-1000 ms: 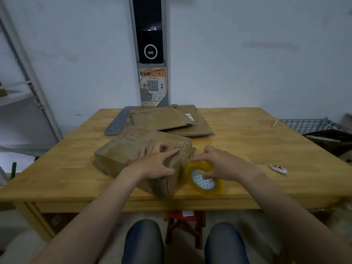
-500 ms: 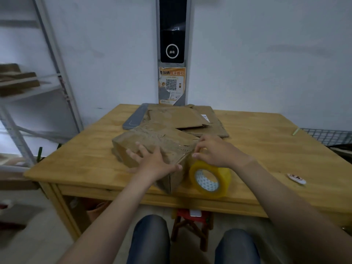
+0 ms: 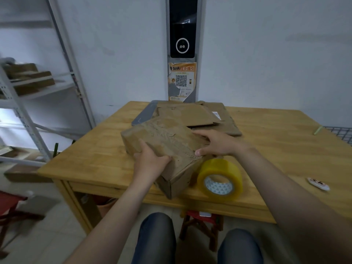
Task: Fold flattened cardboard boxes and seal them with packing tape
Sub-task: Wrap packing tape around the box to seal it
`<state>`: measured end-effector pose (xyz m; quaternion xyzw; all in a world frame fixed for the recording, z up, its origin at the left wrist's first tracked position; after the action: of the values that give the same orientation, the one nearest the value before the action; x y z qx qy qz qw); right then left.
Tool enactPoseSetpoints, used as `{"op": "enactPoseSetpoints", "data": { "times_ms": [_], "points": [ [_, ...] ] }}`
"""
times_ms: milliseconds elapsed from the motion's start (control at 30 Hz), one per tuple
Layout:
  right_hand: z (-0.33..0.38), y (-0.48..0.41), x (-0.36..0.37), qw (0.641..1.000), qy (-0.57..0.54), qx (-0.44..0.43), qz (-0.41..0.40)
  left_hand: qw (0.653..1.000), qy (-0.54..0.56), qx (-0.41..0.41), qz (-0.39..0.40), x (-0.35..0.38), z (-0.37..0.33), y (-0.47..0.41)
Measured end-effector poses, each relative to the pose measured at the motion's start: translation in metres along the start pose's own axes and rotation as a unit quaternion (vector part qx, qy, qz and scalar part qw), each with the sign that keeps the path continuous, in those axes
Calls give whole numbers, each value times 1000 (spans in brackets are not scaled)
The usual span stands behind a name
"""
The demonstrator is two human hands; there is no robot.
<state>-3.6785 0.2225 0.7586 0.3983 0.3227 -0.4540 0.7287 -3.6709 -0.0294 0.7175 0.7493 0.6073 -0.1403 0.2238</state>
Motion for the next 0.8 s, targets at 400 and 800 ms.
{"op": "enactPoseSetpoints", "data": {
  "times_ms": [400, 800],
  "points": [
    [16, 63, 29, 989, -81, -24, -125, 989, -45, 100, -99, 3, -20, 59],
    [80, 16, 50, 977, -131, -80, -148, 972, -45, 115, -200, -65, -14, 75]
  ]
}}
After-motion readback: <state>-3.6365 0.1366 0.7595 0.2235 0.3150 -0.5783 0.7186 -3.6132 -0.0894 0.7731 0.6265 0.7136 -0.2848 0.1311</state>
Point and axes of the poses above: each hand's wrist, its own y-axis away from the middle knuckle, its own x-axis out of the palm, z = x × y, the point moved 3 cm from there along -y, towards the middle knuckle, and after that the axes turned 15 degrees about z, right-handed, at the moved point
